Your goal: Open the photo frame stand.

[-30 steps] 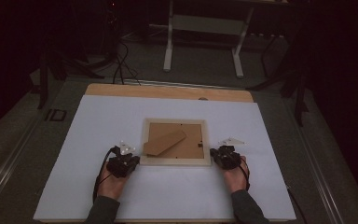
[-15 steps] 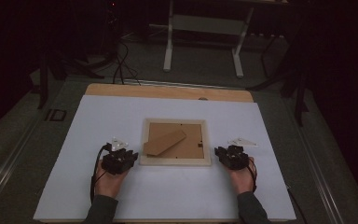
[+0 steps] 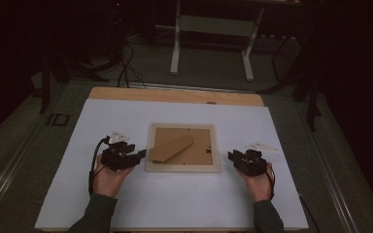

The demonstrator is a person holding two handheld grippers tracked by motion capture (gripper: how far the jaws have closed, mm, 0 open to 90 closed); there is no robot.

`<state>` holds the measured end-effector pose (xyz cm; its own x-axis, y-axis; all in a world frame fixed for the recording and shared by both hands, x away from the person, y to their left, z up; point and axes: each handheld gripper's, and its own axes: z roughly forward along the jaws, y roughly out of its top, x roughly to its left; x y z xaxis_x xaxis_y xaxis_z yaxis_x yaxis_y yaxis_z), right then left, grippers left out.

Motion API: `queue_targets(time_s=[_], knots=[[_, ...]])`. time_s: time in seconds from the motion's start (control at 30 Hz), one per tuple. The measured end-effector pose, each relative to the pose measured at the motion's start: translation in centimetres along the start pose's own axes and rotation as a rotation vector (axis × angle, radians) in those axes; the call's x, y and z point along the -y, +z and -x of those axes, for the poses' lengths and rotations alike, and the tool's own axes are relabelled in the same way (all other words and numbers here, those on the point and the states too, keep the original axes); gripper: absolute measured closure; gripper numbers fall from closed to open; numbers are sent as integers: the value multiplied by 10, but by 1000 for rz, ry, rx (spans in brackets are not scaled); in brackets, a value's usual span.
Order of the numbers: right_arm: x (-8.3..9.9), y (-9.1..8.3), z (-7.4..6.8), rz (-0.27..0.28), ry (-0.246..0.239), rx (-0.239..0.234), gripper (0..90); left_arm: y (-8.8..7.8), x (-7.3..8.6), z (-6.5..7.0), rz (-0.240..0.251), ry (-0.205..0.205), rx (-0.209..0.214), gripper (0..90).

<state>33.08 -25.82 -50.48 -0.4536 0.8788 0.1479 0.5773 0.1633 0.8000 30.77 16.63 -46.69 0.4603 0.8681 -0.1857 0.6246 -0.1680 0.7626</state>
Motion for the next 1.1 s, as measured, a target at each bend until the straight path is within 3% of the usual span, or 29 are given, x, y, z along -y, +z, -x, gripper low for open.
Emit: queue_targets(time_s=[0.17, 0.3, 0.47, 0.7, 1.1], knots=[[0, 0, 1, -1, 2, -5, 664, 12, -15, -2, -20, 25, 85, 463], [0, -1, 2, 2, 3, -6, 658, 27, -23, -4, -65, 36, 138, 452], [0, -2, 4, 7, 7, -5, 653, 44, -30, -5, -132, 47, 174, 361], [1, -1, 4, 4, 15, -8, 631, 59, -40, -2, -188, 69, 209, 341], [2, -2, 4, -1, 12, -15, 624, 88, -43, 3, -287, 92, 324, 332]])
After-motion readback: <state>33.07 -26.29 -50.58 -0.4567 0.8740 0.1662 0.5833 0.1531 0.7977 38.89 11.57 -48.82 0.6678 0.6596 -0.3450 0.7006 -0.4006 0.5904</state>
